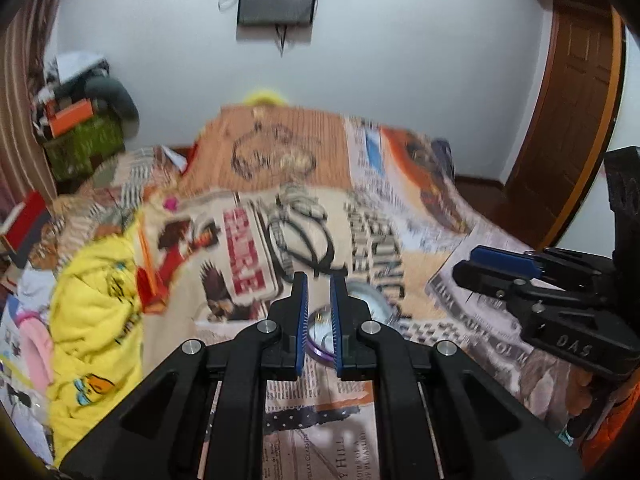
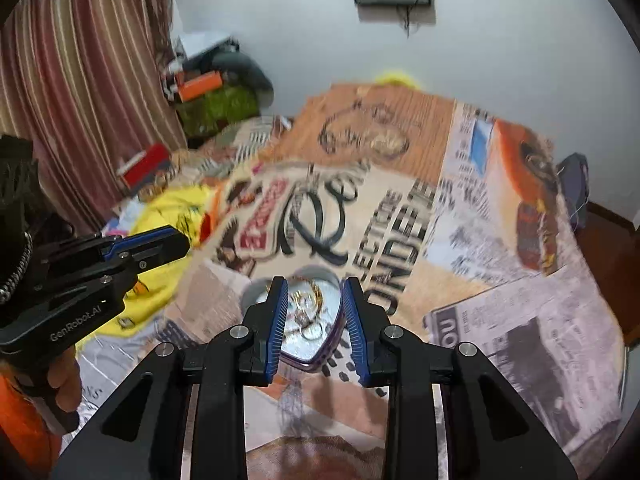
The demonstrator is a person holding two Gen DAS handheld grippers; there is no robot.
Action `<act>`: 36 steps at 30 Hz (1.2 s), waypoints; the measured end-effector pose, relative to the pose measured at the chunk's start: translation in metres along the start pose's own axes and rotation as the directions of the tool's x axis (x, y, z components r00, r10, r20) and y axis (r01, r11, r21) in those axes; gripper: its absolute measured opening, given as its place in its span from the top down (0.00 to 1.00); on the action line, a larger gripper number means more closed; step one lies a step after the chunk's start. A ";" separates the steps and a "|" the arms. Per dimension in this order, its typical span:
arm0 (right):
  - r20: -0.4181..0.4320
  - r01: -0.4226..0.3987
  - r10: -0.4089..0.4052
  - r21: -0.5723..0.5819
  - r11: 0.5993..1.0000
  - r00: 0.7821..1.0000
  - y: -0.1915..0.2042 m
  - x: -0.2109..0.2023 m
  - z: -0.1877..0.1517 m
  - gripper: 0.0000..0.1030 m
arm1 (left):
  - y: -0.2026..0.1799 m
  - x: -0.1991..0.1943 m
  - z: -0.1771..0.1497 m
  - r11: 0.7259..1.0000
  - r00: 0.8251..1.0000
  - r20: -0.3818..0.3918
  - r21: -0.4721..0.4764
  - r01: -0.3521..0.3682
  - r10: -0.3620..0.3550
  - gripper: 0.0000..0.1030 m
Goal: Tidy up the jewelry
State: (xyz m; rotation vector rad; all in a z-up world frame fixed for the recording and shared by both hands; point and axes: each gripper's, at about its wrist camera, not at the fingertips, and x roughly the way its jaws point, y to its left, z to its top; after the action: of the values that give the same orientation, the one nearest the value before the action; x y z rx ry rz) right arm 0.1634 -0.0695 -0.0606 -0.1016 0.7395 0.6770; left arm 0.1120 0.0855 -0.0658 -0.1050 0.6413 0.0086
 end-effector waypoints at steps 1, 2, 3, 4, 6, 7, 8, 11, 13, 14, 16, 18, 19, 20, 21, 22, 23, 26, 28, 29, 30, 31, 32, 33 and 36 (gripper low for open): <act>0.020 0.003 -0.003 0.001 1.000 1.000 0.001 -0.007 0.002 0.75 | -0.003 -0.011 0.004 1.000 1.000 0.029 0.003 -0.003 0.003 0.89; 0.055 0.007 -0.007 0.003 1.000 0.998 0.002 -0.021 0.005 0.75 | -0.005 -0.021 0.006 1.000 0.998 0.056 0.005 -0.007 0.007 0.84; 0.100 0.014 -0.014 0.005 1.000 0.995 0.005 -0.038 0.008 0.75 | -0.008 -0.034 0.010 1.000 0.995 0.094 0.008 -0.015 0.014 0.80; 0.126 0.019 -0.019 0.004 1.000 0.992 0.007 -0.047 0.009 0.75 | -0.011 -0.048 0.012 1.000 0.991 0.135 0.014 -0.024 0.022 0.77; 0.217 0.038 -0.038 0.001 0.999 0.975 0.015 -0.080 0.012 0.75 | -0.018 -0.072 0.016 0.999 0.978 0.206 0.025 -0.041 0.035 0.71; 0.243 0.044 -0.042 -0.001 0.999 0.969 0.018 -0.088 0.013 0.75 | -0.020 -0.083 0.016 0.998 0.971 0.236 0.029 -0.047 0.039 0.69; 0.290 0.054 -0.050 -0.005 0.999 0.956 0.023 -0.105 0.013 0.75 | -0.024 -0.098 0.017 0.998 0.960 0.277 0.031 -0.055 0.044 0.64; 0.376 0.066 -0.057 -0.010 0.998 0.925 0.035 -0.134 0.012 0.74 | -0.030 -0.126 0.017 0.998 0.935 0.351 0.021 -0.062 0.051 0.56; 0.418 0.071 -0.062 -0.007 0.997 0.906 0.041 -0.149 0.010 0.66 | -0.033 -0.144 0.015 0.998 0.918 0.391 0.012 -0.069 0.059 0.53; 0.437 0.075 -0.066 -0.004 0.997 0.897 0.044 -0.154 0.008 0.58 | -0.034 -0.151 0.015 0.997 0.912 0.406 0.010 -0.075 0.065 0.51; 0.473 0.100 -0.090 0.003 0.995 0.877 0.049 -0.163 0.005 0.50 | -0.037 -0.163 0.012 0.996 0.896 0.436 0.002 -0.092 0.082 0.44; 0.494 0.132 -0.118 0.007 0.991 0.862 0.055 -0.168 0.003 0.36 | -0.038 -0.172 0.009 0.994 0.882 0.460 -0.006 -0.107 0.098 0.27; 0.502 0.145 -0.131 0.011 0.989 0.855 0.057 -0.169 0.001 0.31 | -0.039 -0.176 0.008 0.993 0.874 0.473 -0.014 -0.115 0.108 0.23; 0.509 0.155 -0.142 0.018 0.988 0.849 0.059 -0.170 0.001 0.22 | -0.039 -0.177 0.007 0.993 0.868 0.483 -0.019 -0.119 0.114 0.14; 0.519 0.167 -0.157 0.027 0.986 0.840 0.060 -0.170 0.000 0.15 | -0.038 -0.179 0.006 0.992 0.862 0.492 -0.024 -0.123 0.119 0.10; 0.528 0.178 -0.169 0.035 0.983 0.832 0.061 -0.171 -0.001 0.13 | -0.038 -0.181 0.005 0.991 0.857 0.499 -0.030 -0.129 0.127 0.09; 0.538 0.191 -0.184 0.043 0.981 0.823 0.062 -0.171 -0.001 0.09 | -0.039 -0.183 0.003 0.991 0.854 0.504 -0.031 -0.134 0.131 0.08; 0.550 0.215 -0.211 0.058 0.975 0.808 0.064 -0.174 -0.001 0.02 | -0.039 -0.186 0.001 0.990 0.852 0.507 -0.031 -0.138 0.135 0.07; 0.552 0.217 -0.214 0.061 0.974 0.806 0.064 -0.174 0.000 0.02 | -0.038 -0.187 0.000 0.990 0.852 0.506 -0.031 -0.137 0.134 0.06; 0.552 0.215 -0.211 0.059 0.975 0.806 0.064 -0.176 -0.001 0.02 | -0.038 -0.186 -0.001 0.990 0.853 0.505 -0.030 -0.137 0.134 0.06; 0.552 0.215 -0.209 0.056 0.975 0.807 0.064 -0.175 0.001 0.02 | -0.038 -0.186 -0.001 0.990 0.853 0.504 -0.030 -0.138 0.134 0.06; 0.553 0.216 -0.210 0.055 0.975 0.807 0.065 -0.176 -0.002 0.02 | -0.037 -0.186 -0.001 0.990 0.854 0.503 -0.030 -0.138 0.134 0.06; 0.553 0.220 -0.211 0.053 0.974 0.806 0.066 -0.177 -0.002 0.02 | -0.038 -0.186 -0.002 0.990 0.854 0.502 -0.029 -0.138 0.134 0.06; 0.552 0.222 -0.212 0.049 0.974 0.806 0.067 -0.176 -0.001 0.02 | -0.038 -0.186 -0.002 0.990 0.855 0.501 -0.029 -0.138 0.133 0.06; 0.554 0.223 -0.208 0.041 0.974 0.806 0.066 -0.181 -0.015 0.02 | -0.040 -0.188 -0.004 0.990 0.855 0.502 -0.025 -0.139 0.132 0.06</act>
State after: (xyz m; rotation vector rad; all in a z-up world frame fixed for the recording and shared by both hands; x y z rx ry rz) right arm 0.0171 -0.1195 0.0557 -0.0076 0.1476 0.4598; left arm -0.0391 0.0501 0.0472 -0.0411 0.1209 0.1648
